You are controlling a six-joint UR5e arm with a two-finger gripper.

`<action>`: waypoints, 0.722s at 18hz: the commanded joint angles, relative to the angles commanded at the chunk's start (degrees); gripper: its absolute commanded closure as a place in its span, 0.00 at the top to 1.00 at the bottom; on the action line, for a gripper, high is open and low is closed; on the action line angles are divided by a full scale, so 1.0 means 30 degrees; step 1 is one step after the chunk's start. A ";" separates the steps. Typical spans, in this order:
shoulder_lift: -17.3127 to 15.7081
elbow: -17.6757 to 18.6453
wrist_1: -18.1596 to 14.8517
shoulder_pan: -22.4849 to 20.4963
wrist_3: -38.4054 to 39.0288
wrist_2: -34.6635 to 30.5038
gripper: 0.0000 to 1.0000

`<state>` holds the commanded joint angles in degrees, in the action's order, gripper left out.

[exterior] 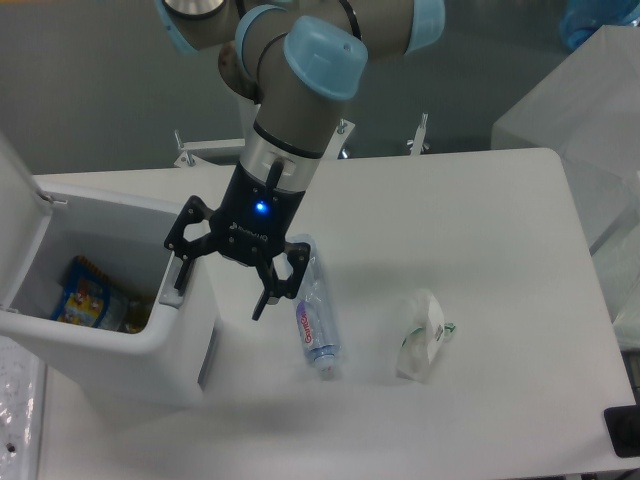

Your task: Open the trash can

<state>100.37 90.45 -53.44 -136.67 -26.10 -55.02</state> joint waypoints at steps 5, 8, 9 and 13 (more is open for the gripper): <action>0.0117 -0.0588 0.0058 -0.1285 -0.0409 -0.0029 1.00; 0.0146 -0.0647 0.0059 -0.2661 -0.1549 -0.0029 1.00; 0.0233 -0.0647 0.0088 -0.3130 -0.1988 -0.0029 1.00; 0.0995 -0.0471 0.0205 -0.4569 -0.4243 -0.0845 1.00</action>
<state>103.35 89.03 -52.82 -150.38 -38.83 -57.56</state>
